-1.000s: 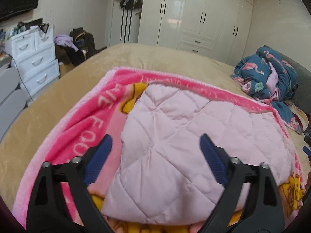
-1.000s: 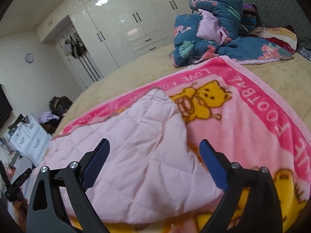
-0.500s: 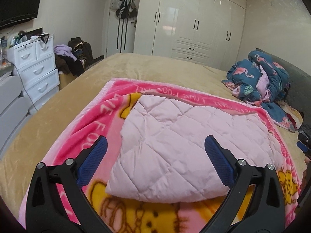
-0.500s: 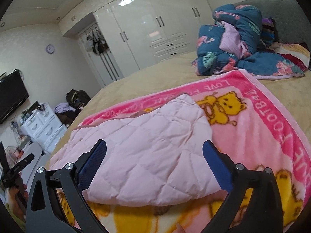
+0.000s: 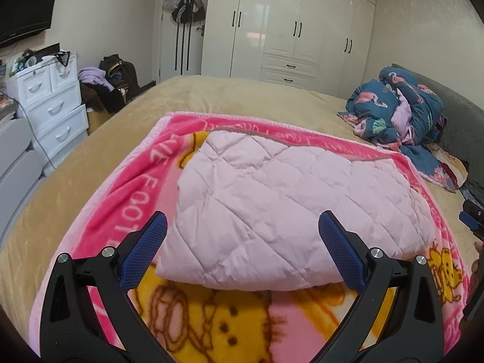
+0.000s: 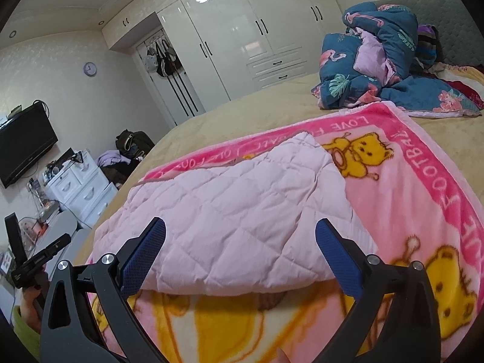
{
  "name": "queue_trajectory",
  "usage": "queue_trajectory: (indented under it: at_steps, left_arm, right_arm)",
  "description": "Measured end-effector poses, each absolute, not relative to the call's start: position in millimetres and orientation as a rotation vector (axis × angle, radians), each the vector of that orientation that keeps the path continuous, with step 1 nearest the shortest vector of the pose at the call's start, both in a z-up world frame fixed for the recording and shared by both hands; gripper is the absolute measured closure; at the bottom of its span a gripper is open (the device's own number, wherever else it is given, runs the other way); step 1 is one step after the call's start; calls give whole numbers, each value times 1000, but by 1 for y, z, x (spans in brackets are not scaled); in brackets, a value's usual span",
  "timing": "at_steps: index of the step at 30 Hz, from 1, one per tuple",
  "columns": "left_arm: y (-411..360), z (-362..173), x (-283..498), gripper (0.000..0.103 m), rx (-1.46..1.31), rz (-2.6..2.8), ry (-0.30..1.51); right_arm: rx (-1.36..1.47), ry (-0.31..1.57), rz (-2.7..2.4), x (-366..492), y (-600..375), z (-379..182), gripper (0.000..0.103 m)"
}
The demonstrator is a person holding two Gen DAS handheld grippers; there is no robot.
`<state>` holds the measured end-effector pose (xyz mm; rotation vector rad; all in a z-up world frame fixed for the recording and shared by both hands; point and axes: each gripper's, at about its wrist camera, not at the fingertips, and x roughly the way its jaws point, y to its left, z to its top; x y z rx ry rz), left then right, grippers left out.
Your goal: Fold large clothes
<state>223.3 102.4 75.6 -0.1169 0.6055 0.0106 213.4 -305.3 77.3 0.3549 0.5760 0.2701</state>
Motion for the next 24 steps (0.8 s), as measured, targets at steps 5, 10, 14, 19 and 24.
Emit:
queue_trajectory:
  at_steps: [5,10,14,19,24]
  left_arm:
    - [94,66,223,9,-101,2,635]
    - [90,50,223,9,-114,-7,678]
    - [91,34,227,9,-156,-20,731]
    - [96,14,235,9,-233,-25,785]
    - [106,-9,245,9,-348,-38,836]
  right_arm:
    - [350,592,263,206,-303,71,4]
    - [364,626,248,202,-304,57,4]
    - [388,665,221,205,-307,42,4]
    - [456,744,173,215,-318,14,4]
    - [615,825,152,234,-334,-18,4]
